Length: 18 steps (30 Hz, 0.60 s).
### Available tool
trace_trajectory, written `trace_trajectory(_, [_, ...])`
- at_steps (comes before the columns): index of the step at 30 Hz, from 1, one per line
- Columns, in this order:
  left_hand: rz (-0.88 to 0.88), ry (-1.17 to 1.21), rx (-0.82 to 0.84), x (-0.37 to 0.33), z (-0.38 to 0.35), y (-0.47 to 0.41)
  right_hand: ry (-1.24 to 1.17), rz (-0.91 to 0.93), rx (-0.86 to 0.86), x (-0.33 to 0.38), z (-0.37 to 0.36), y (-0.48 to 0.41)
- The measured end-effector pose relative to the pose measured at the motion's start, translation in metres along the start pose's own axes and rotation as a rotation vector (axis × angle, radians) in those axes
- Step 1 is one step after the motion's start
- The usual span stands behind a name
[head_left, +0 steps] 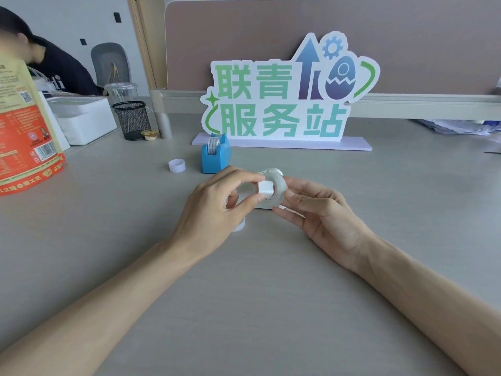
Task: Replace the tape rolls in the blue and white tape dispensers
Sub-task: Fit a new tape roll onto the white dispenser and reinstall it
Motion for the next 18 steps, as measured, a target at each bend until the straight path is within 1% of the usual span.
trace_trajectory(7, [0.018, -0.021, -0.018, 0.0012, 0.0013, 0.0, 0.011, -0.017, 0.0, -0.0012, -0.0009, 0.0001])
trace_trajectory(18, [0.031, -0.023, 0.011, 0.0025, -0.0002, 0.0004, 0.016, 0.016, 0.003, -0.0025, -0.0019, -0.0014])
Point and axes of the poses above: each hand's wrist, its own y-axis away from the middle knuckle, its own z-axis out of the back of the hand, x = y × z, the point moved 5 cm from there along -y, towards the middle knuckle
